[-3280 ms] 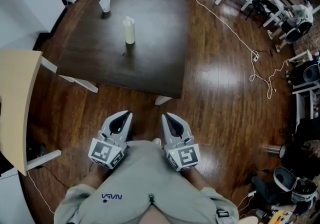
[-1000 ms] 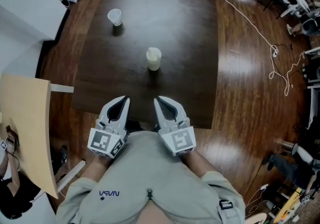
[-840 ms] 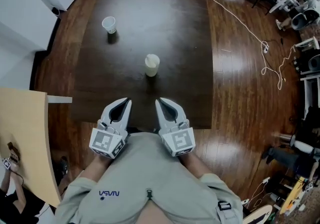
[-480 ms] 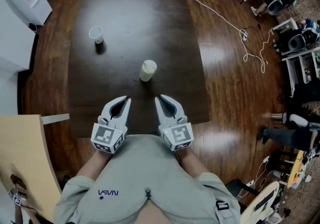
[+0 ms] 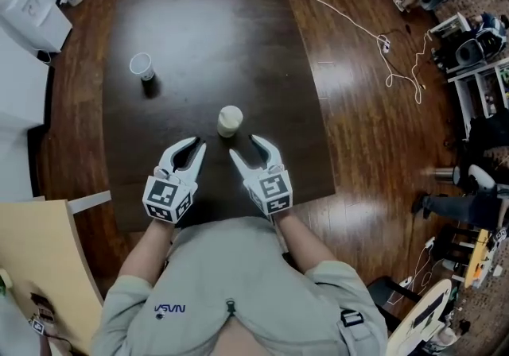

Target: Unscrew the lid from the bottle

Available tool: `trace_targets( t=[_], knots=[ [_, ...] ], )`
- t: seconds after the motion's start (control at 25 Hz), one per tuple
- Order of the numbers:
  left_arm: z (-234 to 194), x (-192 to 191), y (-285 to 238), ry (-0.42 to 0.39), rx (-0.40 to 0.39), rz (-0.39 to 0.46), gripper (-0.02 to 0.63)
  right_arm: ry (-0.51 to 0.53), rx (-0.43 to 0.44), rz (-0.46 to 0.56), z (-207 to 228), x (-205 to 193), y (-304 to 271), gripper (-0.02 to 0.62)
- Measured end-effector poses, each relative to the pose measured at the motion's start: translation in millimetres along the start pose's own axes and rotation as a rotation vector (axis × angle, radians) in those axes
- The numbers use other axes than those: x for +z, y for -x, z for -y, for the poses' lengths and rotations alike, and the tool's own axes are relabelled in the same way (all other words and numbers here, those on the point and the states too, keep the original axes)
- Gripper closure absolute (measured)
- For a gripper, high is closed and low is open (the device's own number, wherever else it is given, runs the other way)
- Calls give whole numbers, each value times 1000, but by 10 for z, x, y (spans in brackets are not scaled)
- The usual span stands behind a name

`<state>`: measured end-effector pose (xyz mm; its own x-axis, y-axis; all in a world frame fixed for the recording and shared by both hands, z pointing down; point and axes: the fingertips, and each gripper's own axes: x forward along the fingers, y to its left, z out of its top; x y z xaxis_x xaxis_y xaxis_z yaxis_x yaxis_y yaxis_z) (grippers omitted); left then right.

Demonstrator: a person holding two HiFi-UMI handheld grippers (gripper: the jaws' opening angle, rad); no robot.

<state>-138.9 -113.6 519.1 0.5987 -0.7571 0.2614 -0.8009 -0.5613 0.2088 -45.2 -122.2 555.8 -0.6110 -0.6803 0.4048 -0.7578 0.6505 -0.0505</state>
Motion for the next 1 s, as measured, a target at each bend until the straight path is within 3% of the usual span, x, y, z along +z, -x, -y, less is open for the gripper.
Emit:
trace_targets(
  t=[0.24,0.48,1.0],
  knots=[
    [-142,-130,-215,13,-11,-46,466,22,77,-79,21,-269,-487,318],
    [-203,-176,-252,18,-17,-86,448,53,168,-114,-162,-440,-832,280],
    [-194,-151,-233,20,-59,-131,434,142,211,-96,-301,-427,-1158,268]
  ],
)
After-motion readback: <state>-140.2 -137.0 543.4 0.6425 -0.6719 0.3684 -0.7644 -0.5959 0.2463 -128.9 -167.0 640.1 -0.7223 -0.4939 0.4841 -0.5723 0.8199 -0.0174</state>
